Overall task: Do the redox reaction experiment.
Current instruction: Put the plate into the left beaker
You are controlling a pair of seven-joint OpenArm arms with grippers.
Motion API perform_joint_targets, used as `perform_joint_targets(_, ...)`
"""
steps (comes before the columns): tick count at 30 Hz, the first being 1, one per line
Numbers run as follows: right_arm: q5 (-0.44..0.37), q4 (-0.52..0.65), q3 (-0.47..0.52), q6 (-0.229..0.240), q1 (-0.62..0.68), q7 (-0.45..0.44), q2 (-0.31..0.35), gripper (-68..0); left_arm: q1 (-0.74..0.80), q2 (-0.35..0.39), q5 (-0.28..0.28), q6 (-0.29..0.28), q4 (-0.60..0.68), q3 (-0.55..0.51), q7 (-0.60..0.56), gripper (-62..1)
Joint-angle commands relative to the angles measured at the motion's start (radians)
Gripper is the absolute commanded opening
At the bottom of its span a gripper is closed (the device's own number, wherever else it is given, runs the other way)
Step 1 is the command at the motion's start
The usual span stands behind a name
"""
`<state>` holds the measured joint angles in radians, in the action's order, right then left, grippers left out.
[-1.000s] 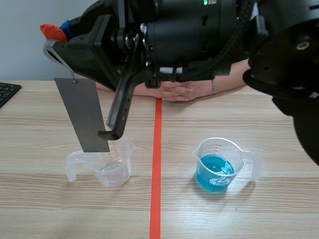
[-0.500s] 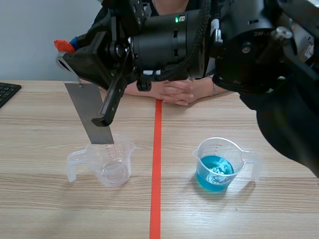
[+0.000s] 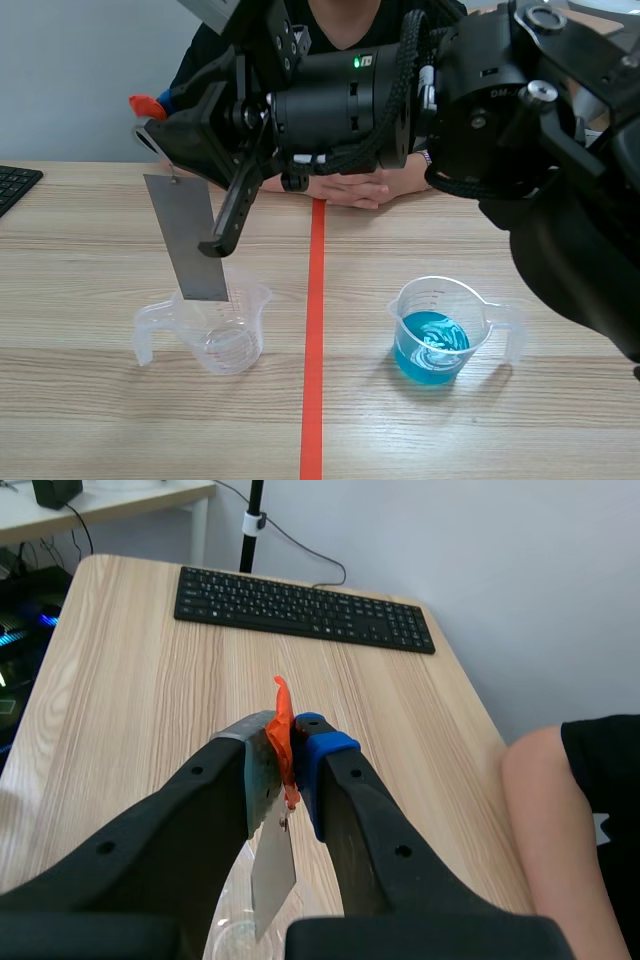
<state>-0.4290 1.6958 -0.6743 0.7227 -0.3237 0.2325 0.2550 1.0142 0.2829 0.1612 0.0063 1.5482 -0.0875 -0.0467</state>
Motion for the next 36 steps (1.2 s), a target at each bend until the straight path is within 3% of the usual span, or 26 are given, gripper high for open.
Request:
perform_joint_targets(1, -0.002, -0.011, 0.010, 0.000, -0.029, -0.015, -0.013, -66.0, 0.002, -0.002, 0.002, -0.001, 0.018, 0.001, -0.007, 1.4)
perform_joint_targets(16, 0.072, -0.208, -0.026, 0.000, -0.084, -0.109, -0.076, -66.0, 0.002, -0.002, 0.003, -0.001, 0.018, 0.001, 0.021, 1.4)
perform_joint_targets(22, 0.149, -0.301, -0.040, 0.001, -0.095, -0.174, -0.103, -66.0, 0.002, -0.002, 0.002, -0.001, 0.018, 0.001, 0.021, 1.4)
perform_joint_targets(30, 0.199, -0.343, -0.061, 0.004, -0.095, -0.195, -0.114, -65.9, 0.002, -0.002, 0.002, -0.001, 0.018, 0.001, 0.021, 1.4)
perform_joint_targets(36, 0.209, -0.343, -0.061, 0.023, -0.095, -0.194, -0.114, -52.8, 0.002, -0.002, 0.003, -0.001, 0.018, 0.001, 0.018, 1.4)
